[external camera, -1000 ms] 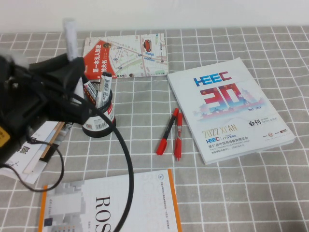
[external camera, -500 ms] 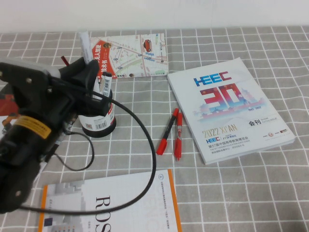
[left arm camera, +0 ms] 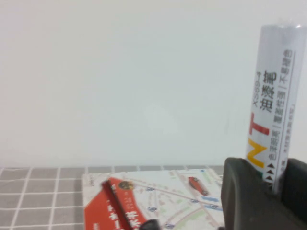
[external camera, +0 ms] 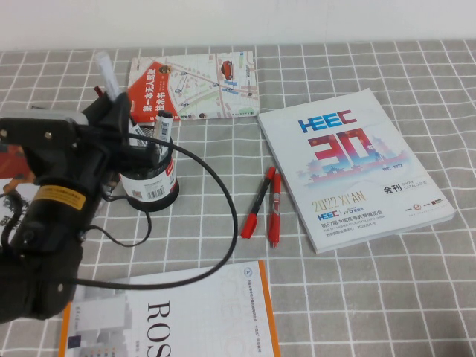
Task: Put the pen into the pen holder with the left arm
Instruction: Place the pen onto the pen holder
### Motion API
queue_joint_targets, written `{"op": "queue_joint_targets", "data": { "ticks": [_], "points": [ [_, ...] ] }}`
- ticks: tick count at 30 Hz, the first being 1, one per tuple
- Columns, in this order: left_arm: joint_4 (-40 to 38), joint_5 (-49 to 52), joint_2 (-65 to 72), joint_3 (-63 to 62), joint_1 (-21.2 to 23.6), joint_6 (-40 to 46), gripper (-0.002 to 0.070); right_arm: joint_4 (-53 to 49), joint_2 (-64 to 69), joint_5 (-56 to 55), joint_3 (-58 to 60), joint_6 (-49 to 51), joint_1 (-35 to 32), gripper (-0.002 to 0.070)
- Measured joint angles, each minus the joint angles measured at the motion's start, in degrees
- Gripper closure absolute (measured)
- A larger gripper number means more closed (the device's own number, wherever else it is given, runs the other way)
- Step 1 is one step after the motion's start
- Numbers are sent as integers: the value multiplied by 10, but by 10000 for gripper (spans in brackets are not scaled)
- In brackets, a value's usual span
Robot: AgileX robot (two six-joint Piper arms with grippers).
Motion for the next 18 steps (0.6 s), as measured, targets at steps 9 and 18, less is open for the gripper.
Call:
{"op": "queue_joint_targets", "data": {
  "ticks": [9,18],
  "points": [
    [9,19,4,0,23,-7,568,0,0,0,0,0,0,692],
    [51,22,4,-3,25,-17,568,0,0,0,0,0,0,692]
  ]
}}
